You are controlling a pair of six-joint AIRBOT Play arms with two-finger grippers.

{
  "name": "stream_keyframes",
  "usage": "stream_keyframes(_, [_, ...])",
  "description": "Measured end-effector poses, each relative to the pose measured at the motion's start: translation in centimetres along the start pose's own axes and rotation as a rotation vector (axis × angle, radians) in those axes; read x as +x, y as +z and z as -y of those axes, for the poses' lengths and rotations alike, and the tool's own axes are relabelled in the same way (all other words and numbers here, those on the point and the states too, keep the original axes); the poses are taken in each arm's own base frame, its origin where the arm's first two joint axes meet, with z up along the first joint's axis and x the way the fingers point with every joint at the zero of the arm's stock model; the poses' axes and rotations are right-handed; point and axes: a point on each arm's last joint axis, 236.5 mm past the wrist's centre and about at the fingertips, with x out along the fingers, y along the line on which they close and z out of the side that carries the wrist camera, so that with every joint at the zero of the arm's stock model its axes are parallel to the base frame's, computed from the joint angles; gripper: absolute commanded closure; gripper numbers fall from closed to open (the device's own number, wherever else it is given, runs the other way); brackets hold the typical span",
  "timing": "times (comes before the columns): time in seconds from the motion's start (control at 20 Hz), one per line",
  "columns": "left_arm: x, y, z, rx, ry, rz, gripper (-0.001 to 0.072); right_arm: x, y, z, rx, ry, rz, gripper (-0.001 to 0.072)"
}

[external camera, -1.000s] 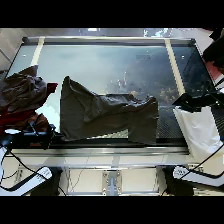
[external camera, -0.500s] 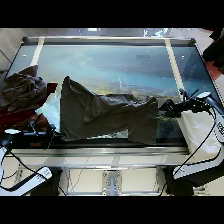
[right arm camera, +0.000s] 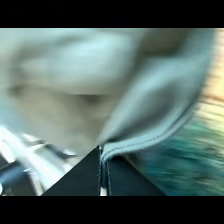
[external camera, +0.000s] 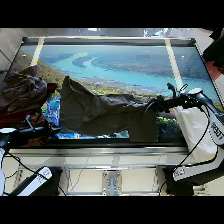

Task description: Fold the shirts.

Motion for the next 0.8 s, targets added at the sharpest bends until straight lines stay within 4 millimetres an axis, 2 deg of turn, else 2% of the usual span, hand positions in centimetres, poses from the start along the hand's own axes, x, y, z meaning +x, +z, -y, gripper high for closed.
stream_keyframes(0.1, [-2.8, 2.1, 5.0, 0.146, -0.087, 0.111, 0.0697, -3.0, -0.1, -5.1, -0.139, 0.032, 0.051, 0.0698])
stream_keyframes(0.2, [-7.2, 3.5, 10.8, 0.340, -0.148, 0.253, 0.0696, -6.9, -1.2, -10.4, -0.305, 0.006, 0.128, 0.0697])
stream_keyframes(0.25, [-10.1, 3.8, 14.0, 0.452, -0.166, 0.341, 0.0696, -8.9, -2.2, -13.0, -0.391, -0.023, 0.176, 0.0696])
stream_keyframes(0.35, [-16.0, 3.3, 19.7, 0.654, -0.179, 0.515, 0.0697, -13.6, -5.2, -17.7, -0.558, -0.142, 0.297, 0.0697])
stream_keyframes(0.45, [-21.9, 2.3, 24.8, 0.823, -0.153, 0.695, 0.0698, -18.7, -8.0, -21.7, -0.701, -0.310, 0.477, 0.0700])
stream_keyframes(0.5, [-24.3, 1.5, 26.9, 0.894, -0.123, 0.762, 0.0698, -21.6, -9.3, -23.4, -0.755, -0.402, 0.585, 0.0701])
stream_keyframes(0.65, [-30.0, -0.1, 31.7, 1.059, -0.009, 0.905, 0.0698, -31.4, -13.8, -28.0, -0.843, -0.688, 0.934, 0.0701])
stream_keyframes(0.75, [-33.2, -0.4, 33.9, 1.121, 0.077, 0.987, 0.0698, -36.3, -16.7, -29.6, -0.839, -0.831, 1.081, 0.0702])
stream_keyframes(0.8, [-34.6, -0.5, 34.9, 1.142, 0.111, 1.022, 0.0698, -37.9, -17.6, -29.8, -0.823, -0.885, 1.121, 0.0701])
